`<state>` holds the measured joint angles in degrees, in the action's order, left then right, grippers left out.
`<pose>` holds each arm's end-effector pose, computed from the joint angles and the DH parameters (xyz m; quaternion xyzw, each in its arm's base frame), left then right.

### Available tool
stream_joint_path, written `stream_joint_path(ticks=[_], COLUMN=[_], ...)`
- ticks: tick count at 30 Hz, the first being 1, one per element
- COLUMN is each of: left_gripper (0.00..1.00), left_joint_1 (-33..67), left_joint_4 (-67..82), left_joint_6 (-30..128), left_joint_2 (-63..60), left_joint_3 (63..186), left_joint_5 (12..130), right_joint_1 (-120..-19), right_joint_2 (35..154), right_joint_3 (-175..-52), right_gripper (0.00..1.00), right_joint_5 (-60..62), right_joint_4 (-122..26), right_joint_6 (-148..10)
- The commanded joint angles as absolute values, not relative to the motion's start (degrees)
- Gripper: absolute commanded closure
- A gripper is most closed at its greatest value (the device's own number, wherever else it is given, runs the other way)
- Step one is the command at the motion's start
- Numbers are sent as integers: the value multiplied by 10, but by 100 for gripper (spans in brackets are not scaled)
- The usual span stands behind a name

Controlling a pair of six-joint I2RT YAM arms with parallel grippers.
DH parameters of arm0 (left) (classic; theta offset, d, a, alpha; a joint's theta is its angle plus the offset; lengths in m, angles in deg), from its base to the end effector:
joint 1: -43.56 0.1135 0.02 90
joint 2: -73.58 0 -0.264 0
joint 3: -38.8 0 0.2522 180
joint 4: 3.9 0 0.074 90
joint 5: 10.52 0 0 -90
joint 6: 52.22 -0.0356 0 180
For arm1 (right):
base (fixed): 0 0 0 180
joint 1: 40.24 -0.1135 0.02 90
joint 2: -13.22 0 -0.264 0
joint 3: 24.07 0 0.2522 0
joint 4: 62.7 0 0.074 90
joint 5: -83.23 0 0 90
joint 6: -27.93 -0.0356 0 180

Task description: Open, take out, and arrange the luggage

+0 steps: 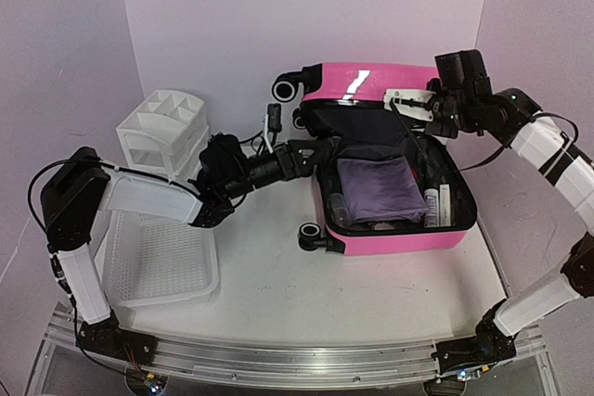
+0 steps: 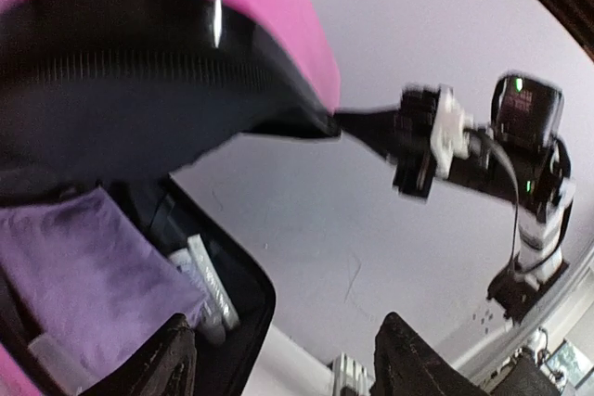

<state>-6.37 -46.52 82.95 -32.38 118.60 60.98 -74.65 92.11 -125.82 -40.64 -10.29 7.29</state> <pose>0.2632 -0.3304 0.2867 0.1532 0.5850 -0.6483 0.4626 0.2518 0.1484 0.4195 -0.5598 0.6256 -0.3847 0.3838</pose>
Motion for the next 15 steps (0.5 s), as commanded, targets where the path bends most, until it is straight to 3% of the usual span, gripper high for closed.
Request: stream_joint_path(ticks=[1,4,8,10,15], left_gripper=[32,28,21,14,13], left_joint_1=[-95,-160,-238,-256,-263], left_joint_4=[-396,-244,-147,-96,12], left_joint_6=[713,556,409,345,239], left_joint_2=[-234,-181,-169,-188,-292], left_joint_3=[1090,1053,1066,1108,1268], left_joint_5=[548,605,667,684,719], right_joint_1=[-748,-748,-747,-747,-745], right_joint_2=[958,968,978,985,993], right_joint_3=[-1323,-1352,-1376,-1382,-1392], right_gripper=[100,100,100,99,99], right_joint_5=[-376,-370,-353,-351,-346], right_joint_4=[-161,-153,-129,-123,-114], right_joint_6=[48,34,21,21,10])
